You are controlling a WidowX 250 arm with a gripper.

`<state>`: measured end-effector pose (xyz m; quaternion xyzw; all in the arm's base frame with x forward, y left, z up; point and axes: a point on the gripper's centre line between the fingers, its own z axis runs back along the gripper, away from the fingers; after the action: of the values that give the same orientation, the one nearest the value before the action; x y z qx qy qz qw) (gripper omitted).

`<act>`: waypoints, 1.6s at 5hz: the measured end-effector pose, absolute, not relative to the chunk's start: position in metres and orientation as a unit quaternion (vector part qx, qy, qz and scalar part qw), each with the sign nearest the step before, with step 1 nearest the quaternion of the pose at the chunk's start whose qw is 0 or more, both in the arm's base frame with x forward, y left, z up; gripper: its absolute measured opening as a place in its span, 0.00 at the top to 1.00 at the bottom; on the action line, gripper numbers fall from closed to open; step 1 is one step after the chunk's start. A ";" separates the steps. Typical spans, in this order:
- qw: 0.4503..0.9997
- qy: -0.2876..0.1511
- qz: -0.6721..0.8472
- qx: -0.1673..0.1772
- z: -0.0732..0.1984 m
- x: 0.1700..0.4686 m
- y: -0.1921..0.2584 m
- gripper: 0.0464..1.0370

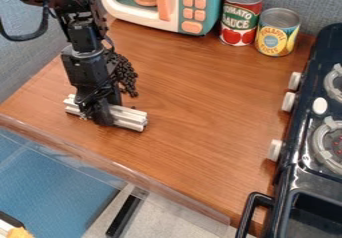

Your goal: Sweep into pile

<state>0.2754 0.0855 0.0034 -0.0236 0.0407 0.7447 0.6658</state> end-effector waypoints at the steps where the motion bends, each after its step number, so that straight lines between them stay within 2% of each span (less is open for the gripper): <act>1: 0.655 0.029 0.755 -0.032 0.004 0.284 0.089 0.66; 5: 0.613 0.011 0.788 -0.053 0.004 0.318 0.119 0.66; 8: 0.608 0.025 0.791 -0.066 0.007 0.317 0.117 0.66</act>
<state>0.3174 0.1172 0.0067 -0.0657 0.0249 0.7907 0.6081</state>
